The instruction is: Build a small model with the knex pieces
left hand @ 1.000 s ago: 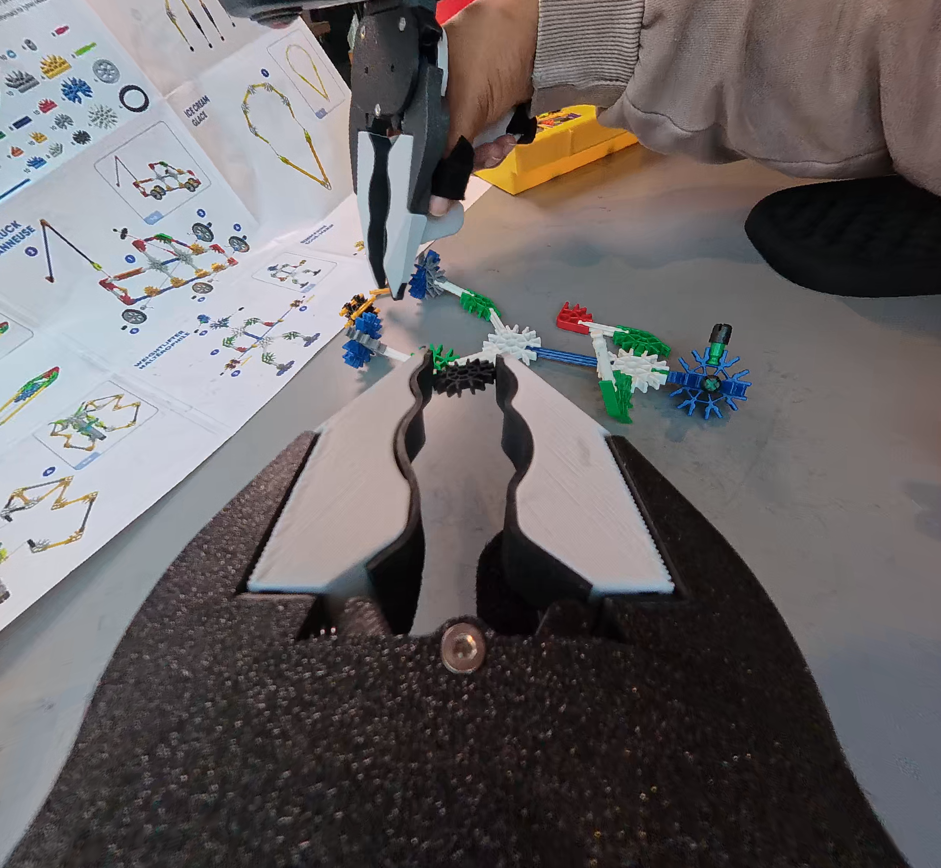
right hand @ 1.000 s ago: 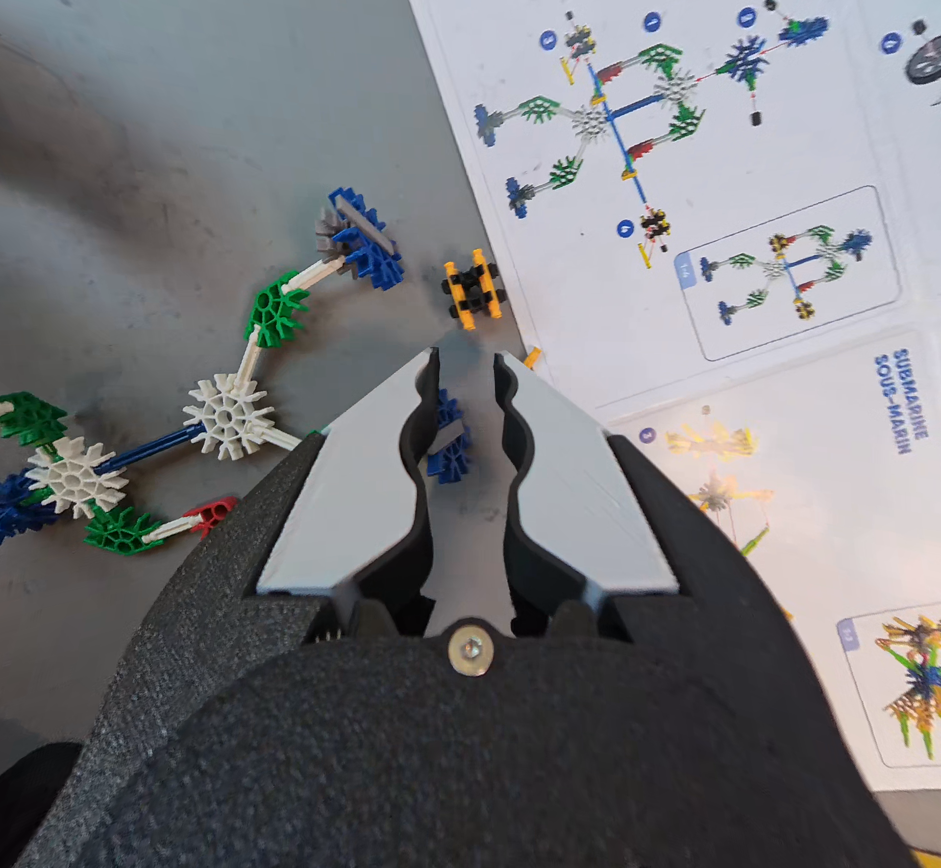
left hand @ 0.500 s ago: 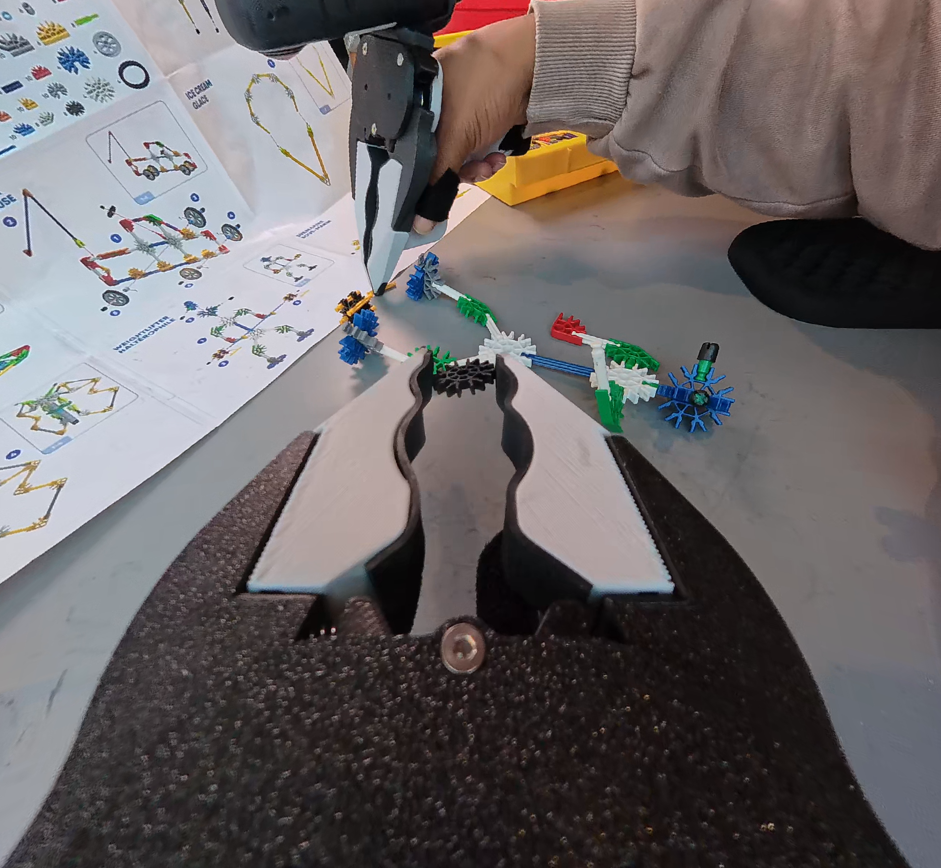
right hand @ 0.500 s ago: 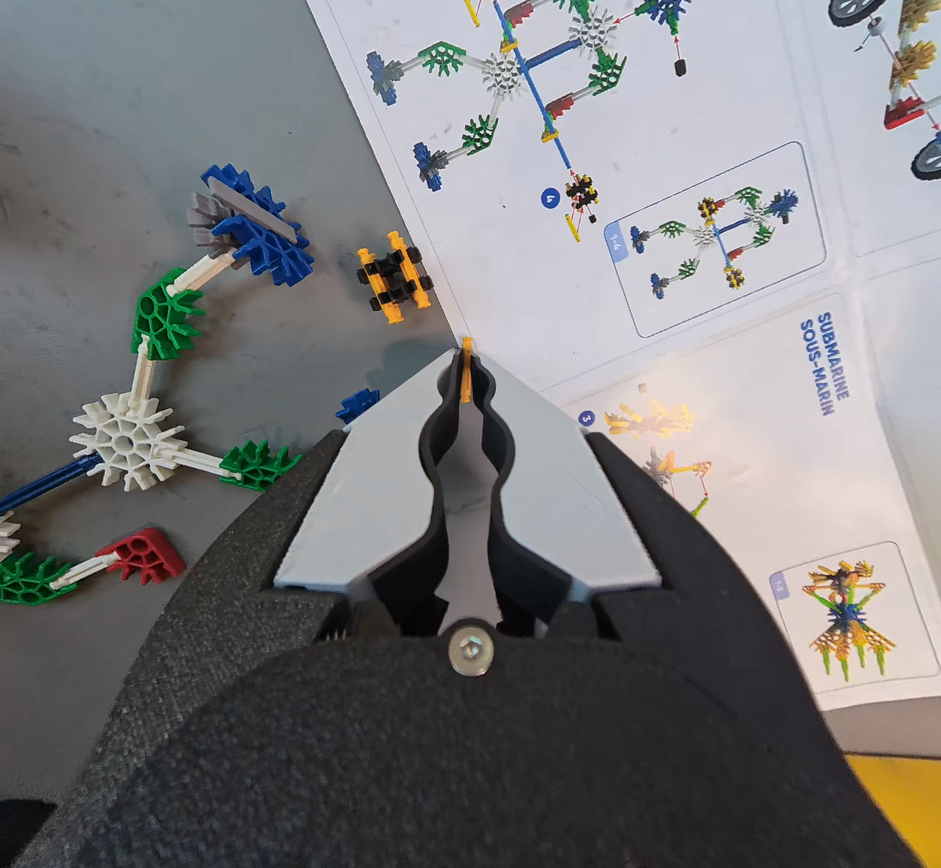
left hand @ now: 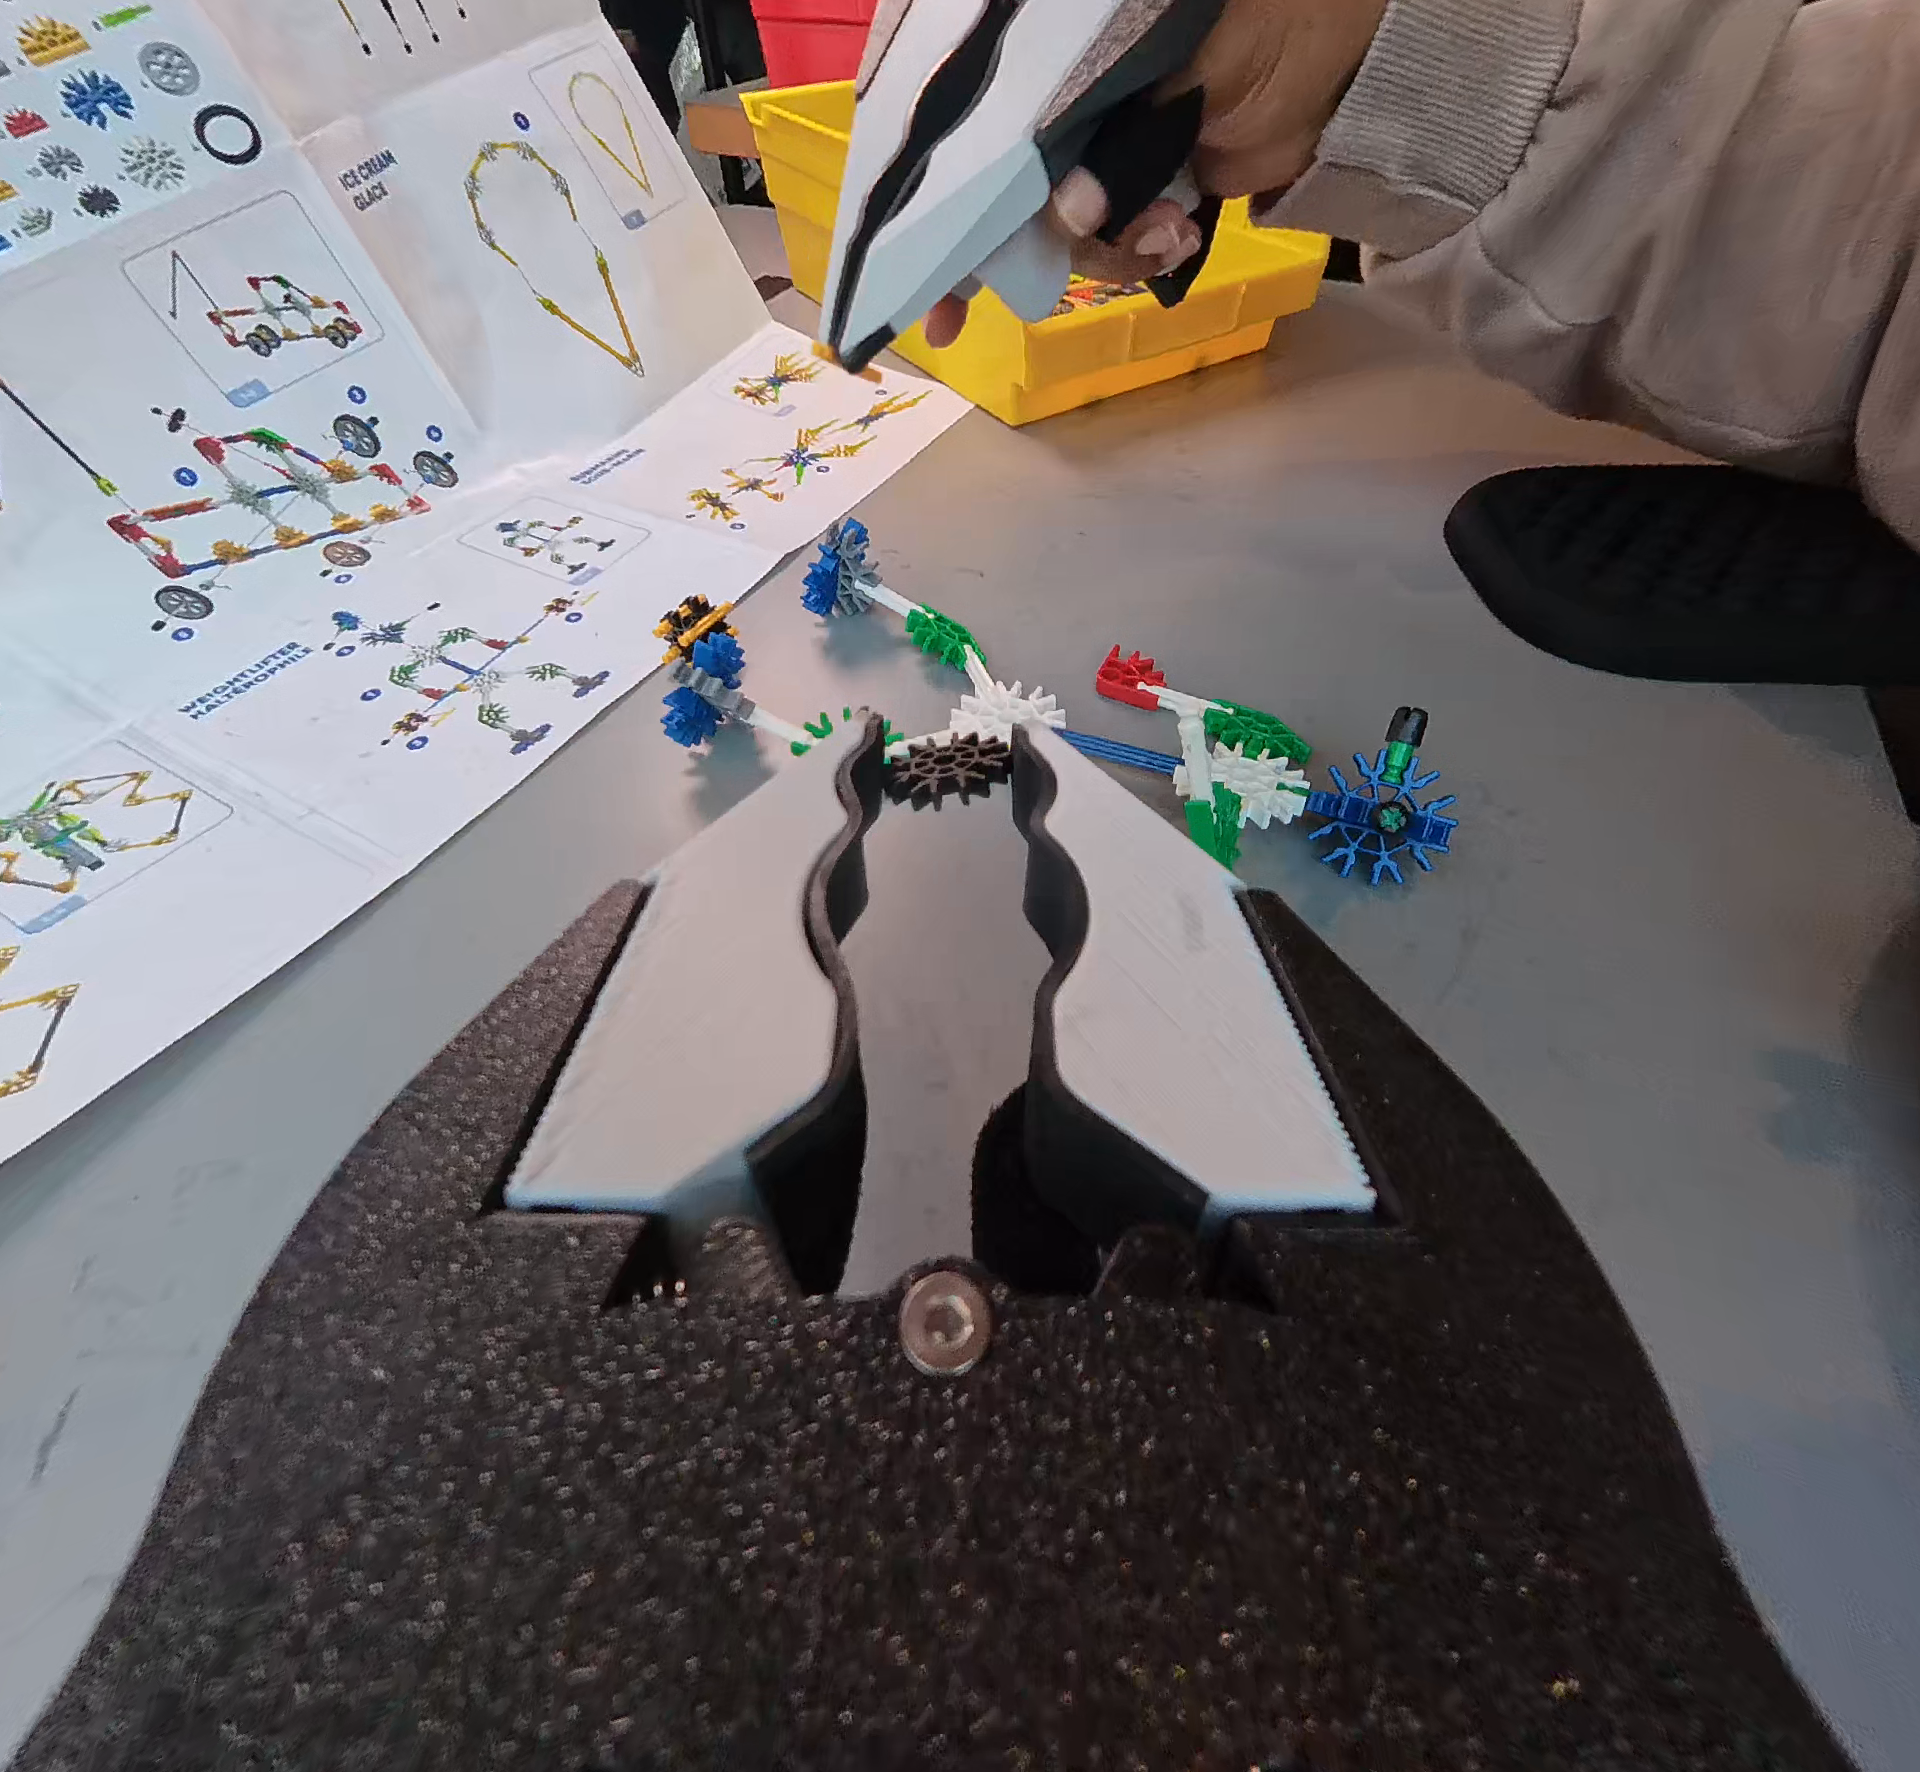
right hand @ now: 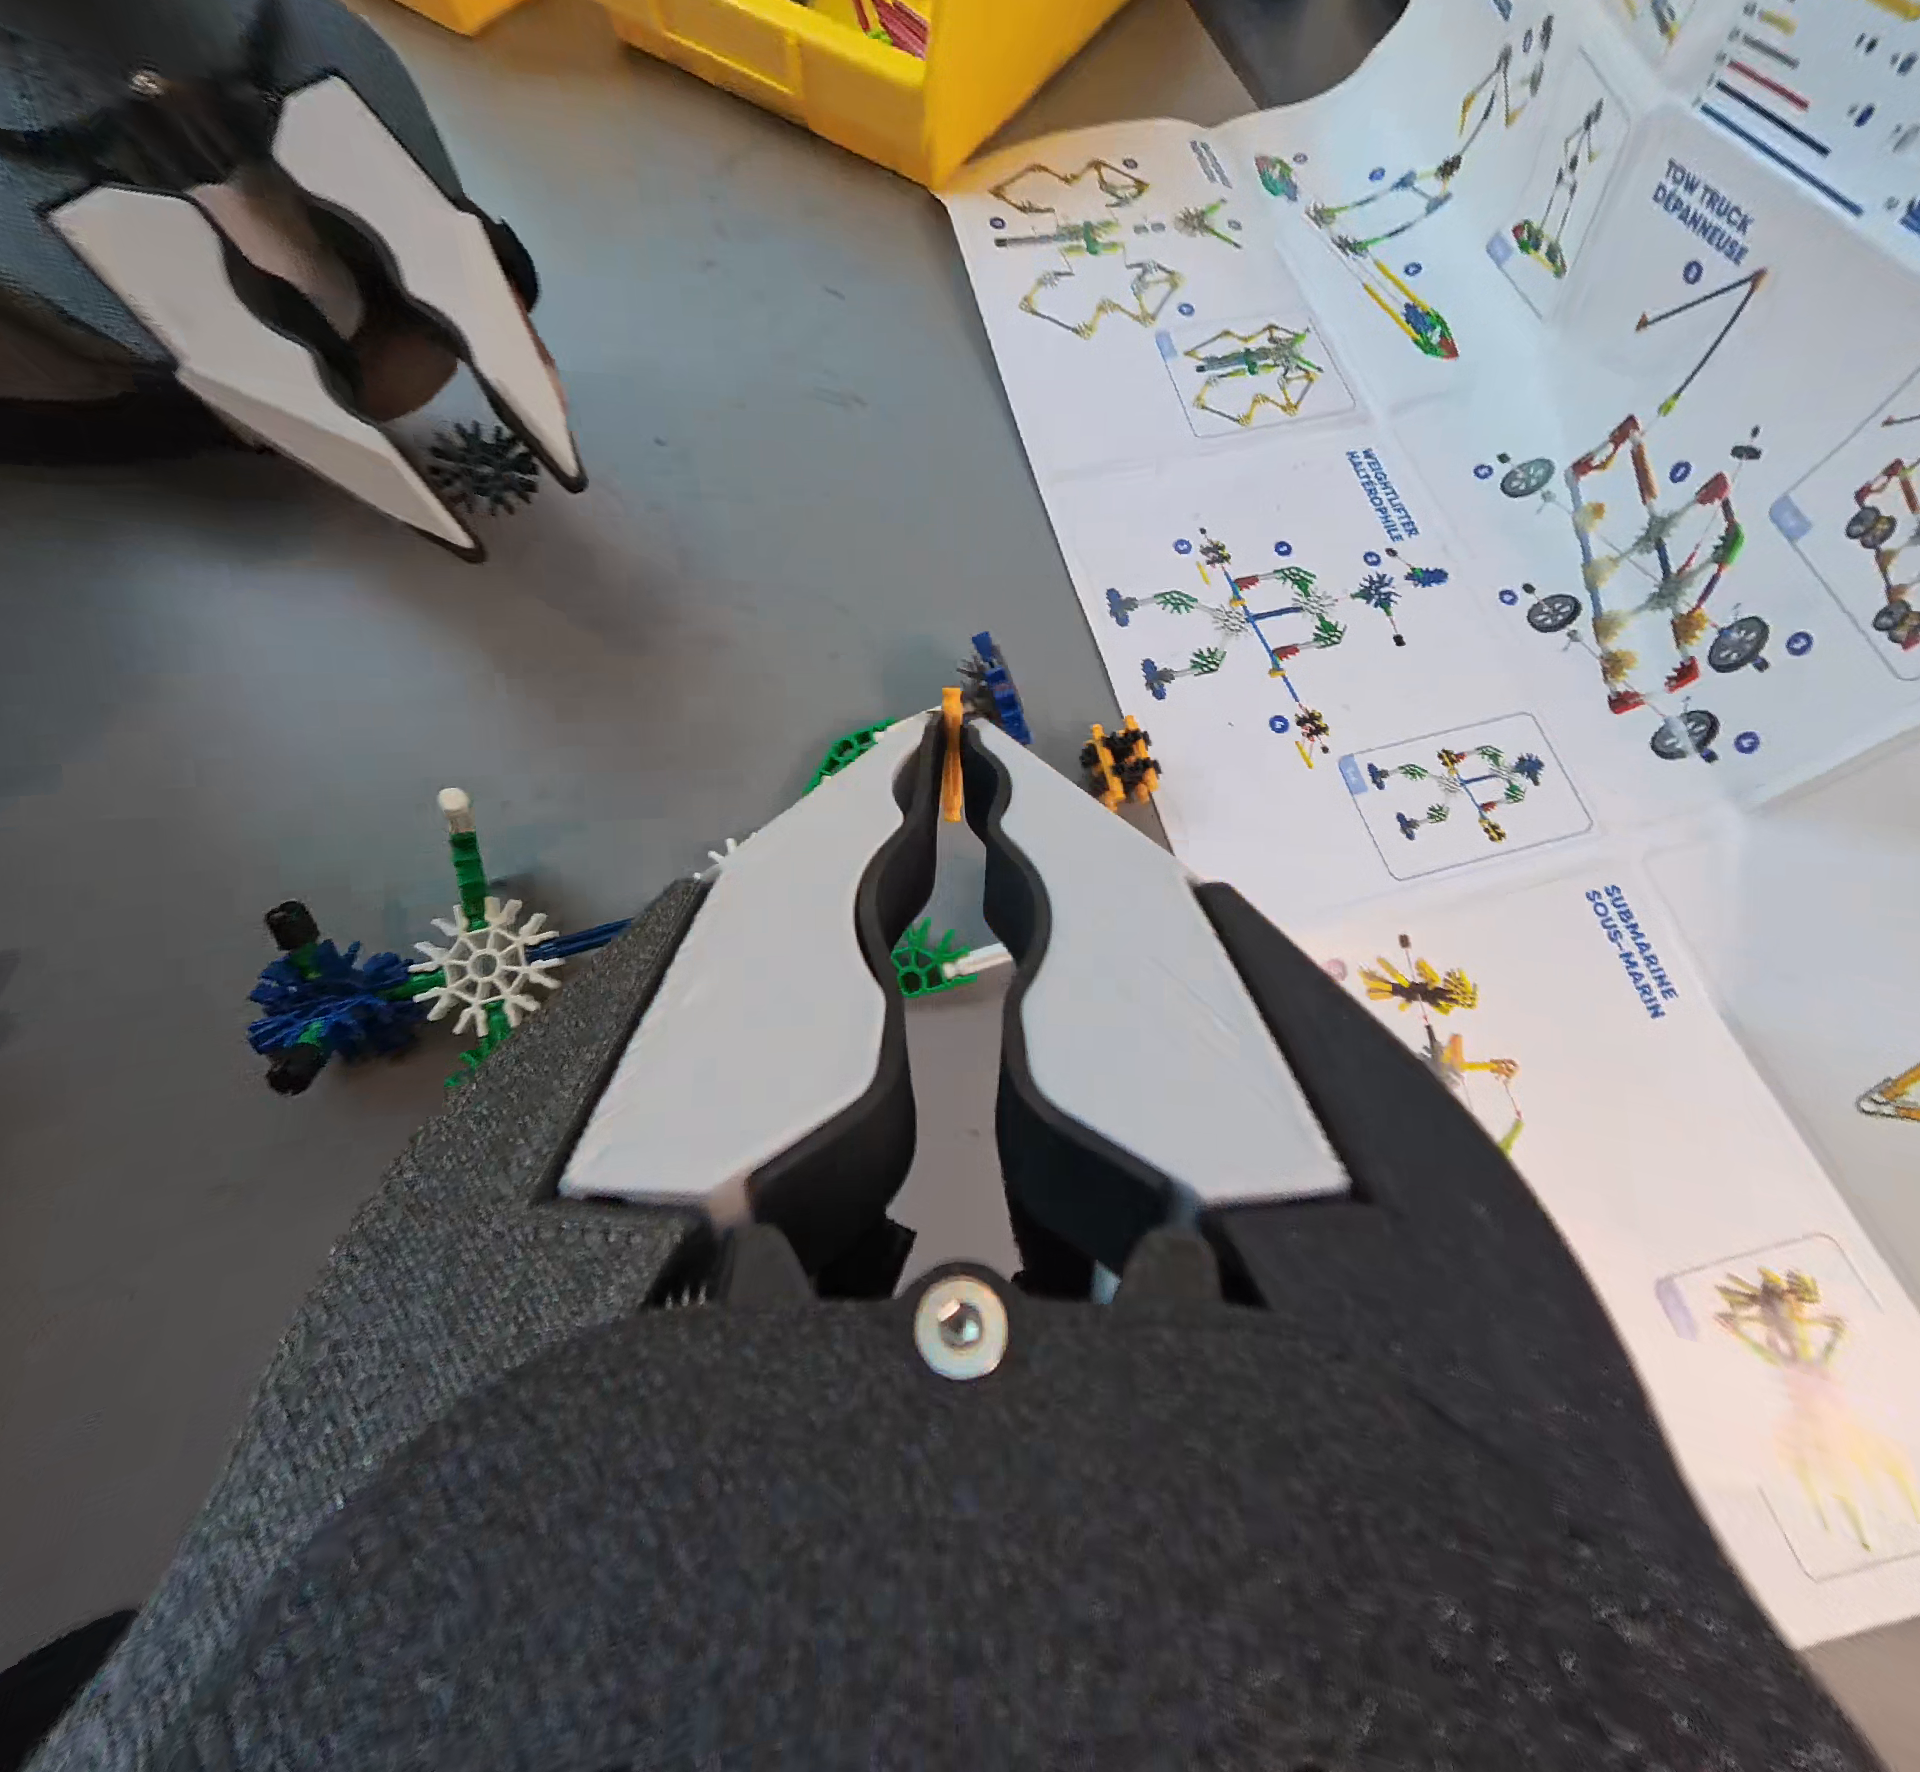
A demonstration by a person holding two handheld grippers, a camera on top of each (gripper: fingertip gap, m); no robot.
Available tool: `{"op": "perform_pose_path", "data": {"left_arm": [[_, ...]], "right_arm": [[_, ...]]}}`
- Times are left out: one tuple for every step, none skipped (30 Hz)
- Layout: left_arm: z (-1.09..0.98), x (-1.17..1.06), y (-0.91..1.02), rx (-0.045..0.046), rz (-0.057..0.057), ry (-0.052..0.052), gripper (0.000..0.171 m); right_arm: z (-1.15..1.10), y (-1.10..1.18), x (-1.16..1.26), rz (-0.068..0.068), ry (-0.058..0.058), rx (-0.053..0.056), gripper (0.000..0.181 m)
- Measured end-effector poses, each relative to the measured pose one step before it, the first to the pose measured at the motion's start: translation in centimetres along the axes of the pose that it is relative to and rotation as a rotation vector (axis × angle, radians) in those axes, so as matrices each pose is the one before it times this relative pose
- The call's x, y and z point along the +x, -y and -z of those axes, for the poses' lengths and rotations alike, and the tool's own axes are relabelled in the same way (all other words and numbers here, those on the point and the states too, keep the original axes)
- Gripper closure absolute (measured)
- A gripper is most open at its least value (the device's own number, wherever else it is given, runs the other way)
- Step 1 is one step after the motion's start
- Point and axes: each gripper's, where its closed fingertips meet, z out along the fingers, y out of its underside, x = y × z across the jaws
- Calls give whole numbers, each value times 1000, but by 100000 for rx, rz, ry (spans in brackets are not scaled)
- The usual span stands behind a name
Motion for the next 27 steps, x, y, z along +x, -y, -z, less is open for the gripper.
{"op": "perform_pose_path", "data": {"left_arm": [[-109, 163, -167, -993, -1445, -5, 147], [-102, 146, -117, -869, -1523, 119, 147], [-61, 121, -87, -648, -1504, 263, 147], [-33, 88, -54, -399, -1321, 296, 147], [-24, 51, -30, -238, -831, 276, 147], [-8, 63, 10, -80, -217, -43, 147], [-10, 39, 37, 301, 286, -248, 147], [-36, 34, 38, 455, 864, -415, 147], [-39, 70, 25, 368, 1607, -902, 147], [-30, 100, 96, 709, 2007, -1254, 147], [23, 99, 206, 1362, 1878, -1187, 147], [63, 99, 266, 1563, 1346, -914, 147], [98, 73, 267, 1380, 473, -493, 147], [137, 57, 276, 1366, -803, 143, 147], [156, 8, 299, 1297, -2067, 1025, 147], [144, -15, 275, 1040, -2987, 1525, 147], [116, 43, 285, 973, -3612, 1545, 147], [99, 113, 371, 1459, -4110, 1451, 147], [53, 174, 389, 1500, -4263, 1191, 147], [-10, 188, 289, 1011, -3894, 1055, 147], [-38, 193, 216, 520, -3490, 970, 147], [-34, 262, 187, 319, -3601, 640, 147], [18, 315, 248, 514, -4043, 493, 147], [71, 366, 343, 967, -4458, 402, 147], [81, 345, 405, 1110, -4527, 628, 147], [94, 293, 438, 1054, -4450, 864, 147], [90, 218, 454, 1057, -4302, 1100, 147]], "right_arm": [[479, -13, -737, 1017, -192, 2306, 179], [513, -112, -554, 334, -1225, 1760, 179], [611, -164, -339, -61, -2155, 1342, 179], [796, -259, 104, -614, -4163, 498, 179], [1118, -338, 899, -985, -7563, -497, 179], [1439, -315, 1607, -1794, -9462, -663, 180], [1622, -283, 2193, -3395, -9965, -654, 180], [1610, -407, 2748, -4201, -10769, -1567, 180], [1434, -593, 3231, -3154, -11928, -2547, 180], [1131, -701, 3594, -1400, -13541, -2524, 179], [661, -829, 3458, 79, -12892, -2576, 175], [199, -928, 2721, 613, -9637, -2790, 158], [47, -718, 1665, 252, -5509, -1435, 145], [197, -227, 396, -1479, -475, 1385, 139], [386, 361, -751, -2848, 3872, 4216, 139], [420, 585, -1628, -2835, 6909, 5057, 140], [251, 493, -2221, -3155, 8643, 3641, 141], [-42, 320, -2577, -3133, 9371, 2194, 141], [-316, 134, -2472, -1847, 7879, 1056, 140], [-493, 89, -2544, -1560, 7749, 789, 140], [-678, 222, -2920, -2976, 9760, 1909, 140], [-942, 74, -3384, -3978, 12576, 1242, 140], [-1241, -109, -3533, -4659, 14069, 517, 141], [-1535, -155, -3161, -5384, 13015, 1175, 141], [-1723, -407, -2656, -6369, 11961, 378, 142], [-1776, -736, -2100, -7183, 10998, -1445, 142], [-1693, -826, -1455, -7508, 9168, -1926, 142]]}}
